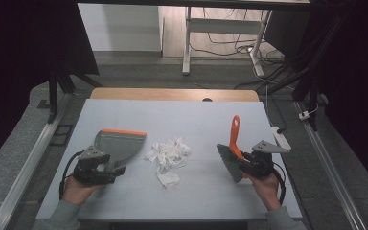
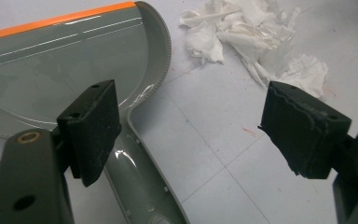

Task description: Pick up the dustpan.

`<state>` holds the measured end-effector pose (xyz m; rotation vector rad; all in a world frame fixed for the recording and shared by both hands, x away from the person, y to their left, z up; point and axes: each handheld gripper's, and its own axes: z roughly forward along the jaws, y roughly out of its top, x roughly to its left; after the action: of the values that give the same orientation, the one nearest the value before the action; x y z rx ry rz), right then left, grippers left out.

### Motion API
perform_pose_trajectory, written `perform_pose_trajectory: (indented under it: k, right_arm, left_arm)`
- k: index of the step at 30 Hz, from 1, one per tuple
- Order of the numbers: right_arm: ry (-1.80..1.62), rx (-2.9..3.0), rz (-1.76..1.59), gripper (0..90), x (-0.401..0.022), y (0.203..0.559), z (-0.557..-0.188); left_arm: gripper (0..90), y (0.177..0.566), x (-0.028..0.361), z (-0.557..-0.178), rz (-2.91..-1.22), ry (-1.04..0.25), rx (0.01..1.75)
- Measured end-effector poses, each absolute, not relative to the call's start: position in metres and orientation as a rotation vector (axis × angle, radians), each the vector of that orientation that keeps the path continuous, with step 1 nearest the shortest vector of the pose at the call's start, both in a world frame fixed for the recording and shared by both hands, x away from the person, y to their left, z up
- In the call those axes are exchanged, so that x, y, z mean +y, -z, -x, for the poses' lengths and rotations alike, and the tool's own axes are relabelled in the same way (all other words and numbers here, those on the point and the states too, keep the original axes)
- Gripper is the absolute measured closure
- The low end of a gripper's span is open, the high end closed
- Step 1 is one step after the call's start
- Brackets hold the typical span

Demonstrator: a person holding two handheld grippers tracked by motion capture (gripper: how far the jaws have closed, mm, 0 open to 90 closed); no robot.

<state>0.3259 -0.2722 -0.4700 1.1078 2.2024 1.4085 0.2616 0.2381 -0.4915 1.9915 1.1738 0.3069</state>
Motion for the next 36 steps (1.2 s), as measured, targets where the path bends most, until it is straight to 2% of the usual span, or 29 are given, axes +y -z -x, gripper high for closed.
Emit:
perform_pose_trajectory:
  k: [25, 36]
  right_arm:
    - [-1.413, 2.191, -1.116, 70.2, -0.275, 0.469, -0.324]
    - [-1.425, 2.186, -1.114, 70.2, -0.274, 0.467, -0.323]
  left_arm:
    - [20.6, 0.485, 0.233, -0.260, -2.017, -0.316, 1.149]
    - [21.0, 0.465, 0.223, -0.261, -2.053, -0.358, 1.126]
